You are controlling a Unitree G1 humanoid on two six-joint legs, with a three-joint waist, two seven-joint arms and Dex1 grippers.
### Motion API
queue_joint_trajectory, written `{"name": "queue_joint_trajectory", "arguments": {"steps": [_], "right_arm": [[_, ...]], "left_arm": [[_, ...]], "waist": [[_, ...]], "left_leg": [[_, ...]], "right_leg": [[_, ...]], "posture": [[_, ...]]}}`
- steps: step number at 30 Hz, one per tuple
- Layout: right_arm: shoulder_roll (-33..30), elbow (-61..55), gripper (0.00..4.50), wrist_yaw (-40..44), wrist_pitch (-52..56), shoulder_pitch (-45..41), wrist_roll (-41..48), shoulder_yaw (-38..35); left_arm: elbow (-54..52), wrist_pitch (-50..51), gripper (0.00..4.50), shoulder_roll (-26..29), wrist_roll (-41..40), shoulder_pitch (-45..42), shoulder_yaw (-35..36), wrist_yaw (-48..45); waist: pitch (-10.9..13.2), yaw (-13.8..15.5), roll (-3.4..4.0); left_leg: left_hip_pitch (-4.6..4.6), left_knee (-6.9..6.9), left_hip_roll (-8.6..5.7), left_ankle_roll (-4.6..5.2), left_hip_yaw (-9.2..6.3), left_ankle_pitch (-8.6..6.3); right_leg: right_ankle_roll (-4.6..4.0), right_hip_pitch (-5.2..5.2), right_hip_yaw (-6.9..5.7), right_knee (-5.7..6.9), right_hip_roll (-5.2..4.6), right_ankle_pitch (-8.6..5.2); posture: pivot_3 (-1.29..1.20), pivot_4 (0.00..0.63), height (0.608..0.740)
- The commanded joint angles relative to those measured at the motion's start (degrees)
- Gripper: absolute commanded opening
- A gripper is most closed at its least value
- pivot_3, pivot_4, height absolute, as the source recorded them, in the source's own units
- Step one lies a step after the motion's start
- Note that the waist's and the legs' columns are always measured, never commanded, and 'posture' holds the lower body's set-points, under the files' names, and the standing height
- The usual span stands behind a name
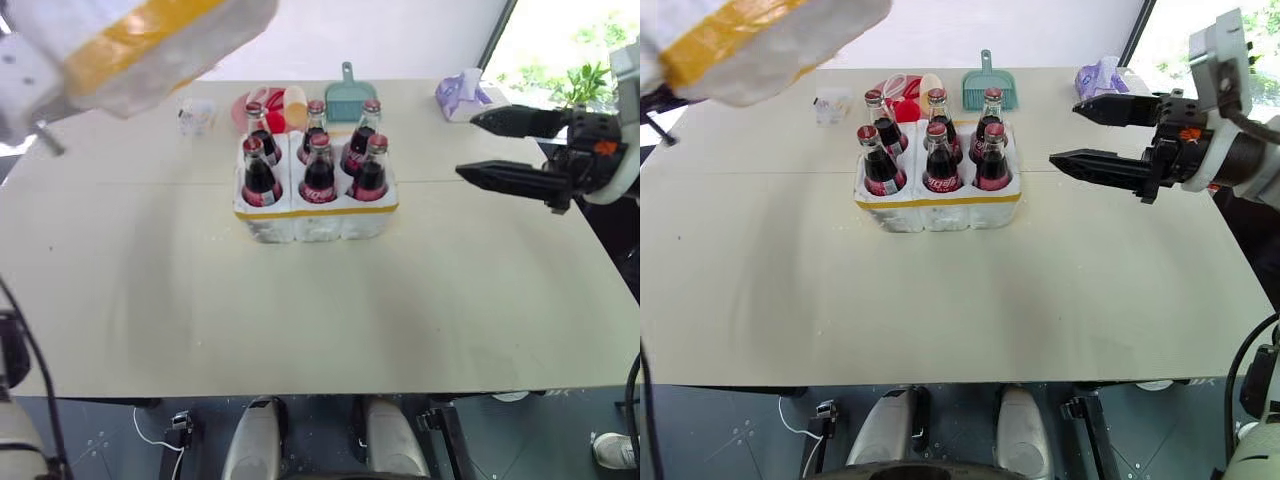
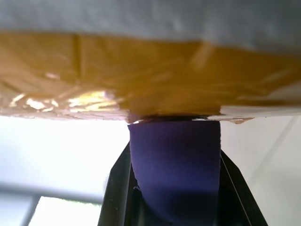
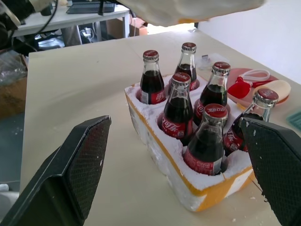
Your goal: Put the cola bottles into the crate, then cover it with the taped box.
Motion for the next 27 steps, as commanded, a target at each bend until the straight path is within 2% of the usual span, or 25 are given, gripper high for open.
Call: {"name": "queue_joint_trajectory", "arguments": {"steps": [1, 4, 12, 16, 26, 27], "right_arm": [[-1.0, -2.1, 4.5, -0.5, -0.8, 2.0, 0.5, -3.2], [-1.3, -3.2, 4.5, -1.7, -0.1, 4.4, 1.3, -5.2], [-0.9, -6.2, 4.5, -5.3, 1.6, 8.2, 4.5, -9.3], [-0.2, -6.6, 4.5, -7.3, 2.0, 8.9, 6.1, -10.2], [-0.2, -6.4, 4.5, -8.1, 0.4, 10.0, 6.0, -8.9], [-0.4, -6.4, 4.5, -7.8, 0.2, 10.5, 5.7, -8.8]], "left_arm": [[-7.9, -2.1, 0.6, -2.4, 1.0, -0.1, -0.3, 4.4], [-11.1, -5.8, 0.6, -3.6, 4.7, 1.5, -2.7, 6.4], [-15.2, -12.7, 0.6, -1.1, 20.7, 7.2, -9.0, 14.5], [-18.8, -10.3, 0.6, -0.5, 28.6, 9.5, -11.0, 17.6], [-22.4, -14.5, 0.6, -0.9, 31.5, 16.4, -11.2, 24.2], [-22.7, -14.7, 1.43, -0.8, 31.2, 17.3, -10.9, 24.6]], "waist": [[0.0, 0.0, 0.0], [0.0, -0.2, 0.0], [0.0, -0.1, 0.06], [0.0, 0.1, 0.05], [0.0, -0.1, 0.06], [0.0, -0.1, 0.06]], "left_leg": [[0.0, 0.0, 0.0, 0.0, 0.0, 0.0], [0.01, -0.01, 0.0, 0.01, 0.0, 0.0], [0.12, -0.01, 0.0, 0.01, 0.01, 0.0], [0.09, 0.01, 0.0, 0.01, 0.01, 0.0], [0.11, -0.02, 0.0, 0.02, -0.01, -0.01], [0.11, -0.02, 0.0, 0.02, -0.01, -0.01]], "right_leg": [[0.0, 0.01, 0.01, -0.01, 0.0, 0.0], [0.0, 0.01, 0.0, -0.01, 0.0, 0.0], [0.0, 0.08, 0.03, -0.02, 0.01, 0.0], [0.0, 0.08, 0.03, -0.04, 0.01, 0.0], [0.0, 0.08, 0.03, -0.04, 0.01, 0.0], [0.0, 0.08, 0.03, -0.04, 0.01, 0.0]], "posture": [[0.0, 0.15, 0.736], [0.0, 0.15, 0.736], [0.0, 0.15, 0.736], [0.0, 0.15, 0.736], [0.0, 0.15, 0.736], [0.0, 0.15, 0.736]]}}
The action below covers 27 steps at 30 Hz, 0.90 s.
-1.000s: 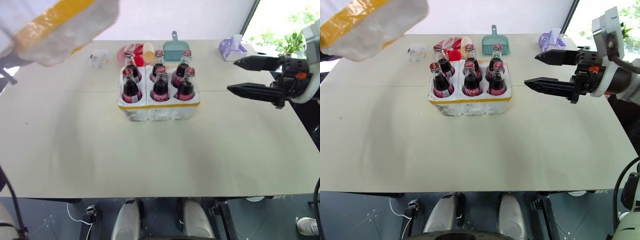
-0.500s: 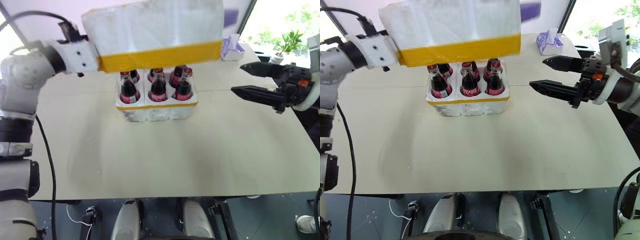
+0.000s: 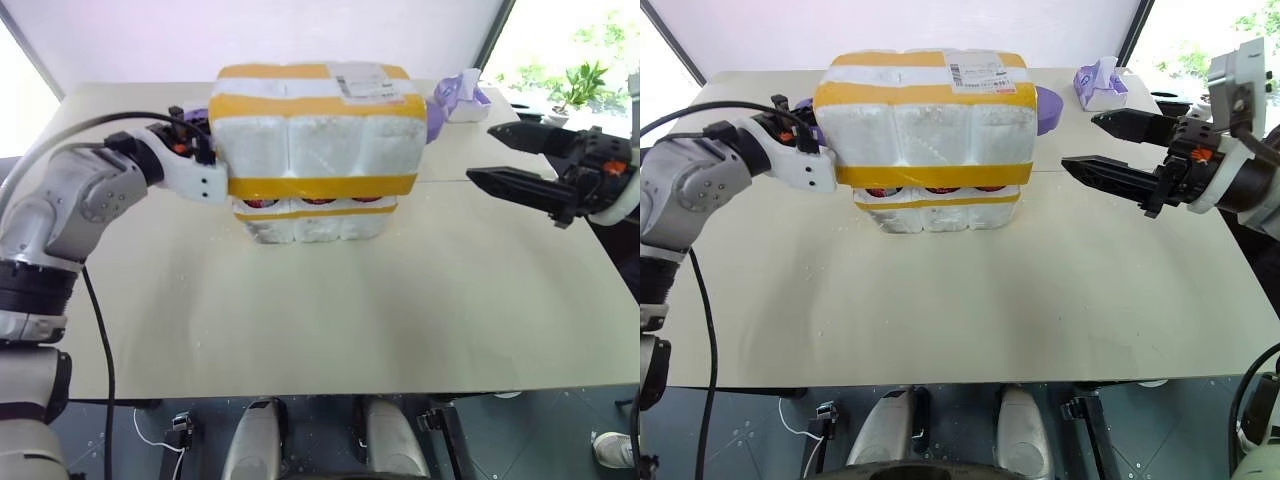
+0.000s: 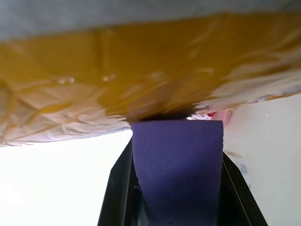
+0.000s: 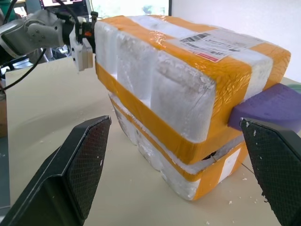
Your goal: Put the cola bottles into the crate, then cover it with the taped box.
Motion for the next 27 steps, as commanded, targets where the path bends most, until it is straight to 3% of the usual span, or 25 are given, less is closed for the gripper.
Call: {"name": "queue_joint_trajectory", "arguments": {"steps": [1, 6, 11, 13, 16, 20, 22, 24, 27], "right_arm": [[-0.8, -0.8, 4.5, 0.8, -1.6, 0.7, -0.4, -0.9], [-1.5, -0.4, 4.5, 2.3, -4.4, 4.9, -4.3, -0.3], [-0.5, 0.0, 4.5, 1.3, -4.2, 6.2, -4.1, -1.2], [-0.3, 0.0, 4.5, 0.6, -3.8, 6.3, -3.9, -1.3], [-0.5, -0.2, 4.5, -0.2, -3.5, 6.8, -4.0, -1.3], [-1.2, 1.6, 4.5, 0.2, -4.6, 9.8, -6.2, -2.2], [-1.5, 3.0, 4.5, 0.9, -5.8, 11.2, -7.9, -2.2], [-1.9, 4.2, 4.5, 1.9, -7.4, 12.3, -9.7, -1.6], [-2.1, 5.1, 4.5, 3.6, -9.3, 11.7, -11.3, -0.2]], "left_arm": [[-2.7, -2.1, 1.75, 0.9, -0.7, 2.8, 0.7, 0.5], [-6.5, -1.1, 4.22, 1.1, -4.5, 7.5, 3.2, -1.0], [-9.1, -8.2, 4.22, 4.7, -4.3, 11.5, 8.2, 5.4], [-9.2, -9.8, 4.22, 5.4, -8.1, 13.3, 11.5, 6.5], [-11.9, -3.9, 4.22, 3.9, -25.9, 18.4, 15.6, -1.6], [-25.0, 33.9, 4.22, 3.6, -65.2, 29.7, 25.7, -15.9], [-27.9, 52.4, 4.22, 7.7, -82.3, 33.3, 32.6, -20.3], [-28.3, 65.1, 4.22, 12.4, -92.5, 36.4, 39.6, -26.7], [-26.9, 73.1, 4.22, 17.7, -95.9, 41.8, 48.0, -39.4]], "waist": [[0.0, 0.0, 0.0], [0.0, 0.3, 0.0], [0.0, 0.4, 0.0], [0.0, 0.4, 0.0], [0.0, 0.4, 0.02], [0.0, 0.1, 0.02], [0.0, -0.1, -0.03], [0.0, -0.1, -0.01], [0.0, -0.2, 0.09]], "left_leg": [[-0.01, 0.0, 0.0, 0.0, 0.0, 0.0], [-0.02, 0.03, 0.0, 0.0, 0.0, 0.0], [0.0, 0.04, 0.0, 0.0, 0.0, 0.0], [0.0, 0.03, 0.0, 0.0, 0.0, 0.0], [0.01, 0.04, 0.0, 0.0, 0.0, 0.0], [0.02, 0.01, 0.05, 0.0, -0.01, 0.0], [0.02, 0.03, 0.06, -0.01, -0.05, 0.0], [0.05, 0.04, 0.05, -0.01, -0.07, 0.01], [0.08, 0.03, 0.03, -0.01, -0.05, 0.0]], "right_leg": [[0.0, 0.0, 0.0, 0.0, 0.0, 0.0], [0.0, 0.0, 0.0, -0.01, -0.01, 0.0], [0.0, 0.0, 0.0, -0.03, -0.01, 0.0], [0.0, 0.0, 0.0, -0.04, -0.01, 0.0], [0.0, 0.0, 0.01, -0.05, -0.02, 0.0], [-0.01, 0.01, 0.02, -0.01, -0.01, 0.0], [-0.01, 0.02, 0.02, -0.02, 0.0, -0.01], [-0.01, 0.02, 0.02, -0.02, 0.0, -0.02], [-0.02, 0.03, 0.02, -0.04, 0.01, -0.03]], "posture": [[0.0, 0.15, 0.736], [0.0, 0.15, 0.736], [0.0, 0.15, 0.736], [0.0, 0.15, 0.736], [0.0, 0.15, 0.736], [0.0, 0.15, 0.736], [0.0, 0.15, 0.736], [0.0, 0.15, 0.736], [0.0, 0.15, 0.736]]}}
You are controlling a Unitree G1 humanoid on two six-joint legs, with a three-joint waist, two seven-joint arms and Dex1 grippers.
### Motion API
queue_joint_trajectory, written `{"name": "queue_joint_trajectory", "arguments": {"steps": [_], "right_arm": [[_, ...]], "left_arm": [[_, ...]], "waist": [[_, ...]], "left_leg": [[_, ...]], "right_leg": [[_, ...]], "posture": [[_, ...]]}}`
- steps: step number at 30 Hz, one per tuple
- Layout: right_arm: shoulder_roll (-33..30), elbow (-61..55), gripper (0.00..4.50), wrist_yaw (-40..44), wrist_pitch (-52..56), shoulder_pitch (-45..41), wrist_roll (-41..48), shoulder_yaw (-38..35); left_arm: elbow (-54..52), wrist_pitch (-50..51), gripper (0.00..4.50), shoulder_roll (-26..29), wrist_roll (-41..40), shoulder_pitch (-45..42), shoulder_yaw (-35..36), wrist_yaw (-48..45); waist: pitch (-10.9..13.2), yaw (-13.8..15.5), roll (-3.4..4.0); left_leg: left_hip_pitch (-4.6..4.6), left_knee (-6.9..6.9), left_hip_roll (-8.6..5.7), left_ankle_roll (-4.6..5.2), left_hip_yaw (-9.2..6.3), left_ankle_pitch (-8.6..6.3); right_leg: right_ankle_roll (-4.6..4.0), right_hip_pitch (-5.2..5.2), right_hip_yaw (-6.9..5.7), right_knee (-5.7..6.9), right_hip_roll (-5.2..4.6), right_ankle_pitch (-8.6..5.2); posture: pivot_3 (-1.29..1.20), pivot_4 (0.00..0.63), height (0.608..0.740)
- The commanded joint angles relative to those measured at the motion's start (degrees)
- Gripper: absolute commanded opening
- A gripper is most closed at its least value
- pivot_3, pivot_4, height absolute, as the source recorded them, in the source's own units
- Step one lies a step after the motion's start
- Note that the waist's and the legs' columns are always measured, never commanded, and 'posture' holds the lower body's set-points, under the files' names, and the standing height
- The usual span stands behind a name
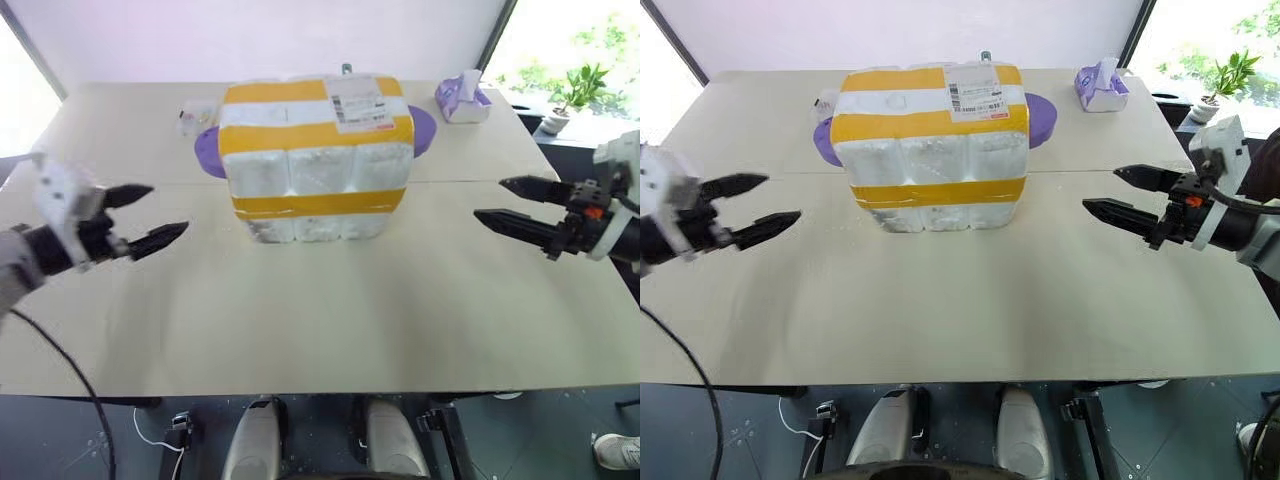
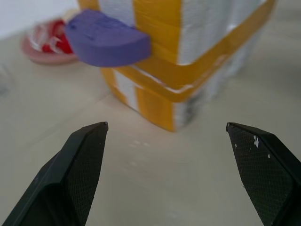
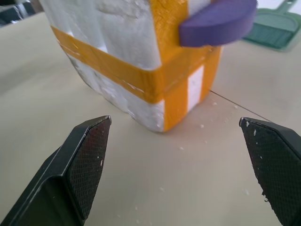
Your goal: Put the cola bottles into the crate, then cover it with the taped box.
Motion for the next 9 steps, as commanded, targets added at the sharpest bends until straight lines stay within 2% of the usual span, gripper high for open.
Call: {"name": "queue_joint_trajectory", "arguments": {"steps": [1, 5, 9], "right_arm": [[-1.2, 0.2, 4.5, 2.3, -3.4, -1.7, -1.5, 0.3], [-1.2, 0.6, 4.5, 4.1, -4.3, -3.4, -2.0, 2.0], [-1.1, 1.2, 4.5, 5.4, -5.0, -4.4, -2.6, 3.3]], "left_arm": [[0.3, 8.8, 4.22, 5.0, -4.4, 4.2, 9.7, -13.3], [3.3, 8.9, 4.22, 8.5, 0.4, 6.3, 11.2, -19.5], [4.3, 8.0, 4.22, 8.8, 2.3, 3.3, 9.7, -19.7]], "waist": [[0.0, 0.0, 0.06], [0.0, 0.1, 0.14], [0.0, 0.1, 0.11]], "left_leg": [[0.02, -0.01, 0.0, 0.0, 0.02, 0.0], [0.13, -0.11, 0.0, 0.0, 0.04, 0.0], [0.12, -0.11, 0.0, 0.0, 0.03, 0.0]], "right_leg": [[-0.01, 0.0, 0.0, -0.02, 0.0, -0.02], [-0.15, 0.03, -0.01, -0.02, 0.03, -0.11], [-0.18, 0.04, 0.0, -0.02, 0.03, -0.13]], "posture": [[0.0, 0.15, 0.736], [0.0, 0.15, 0.736], [0.0, 0.15, 0.736]]}}
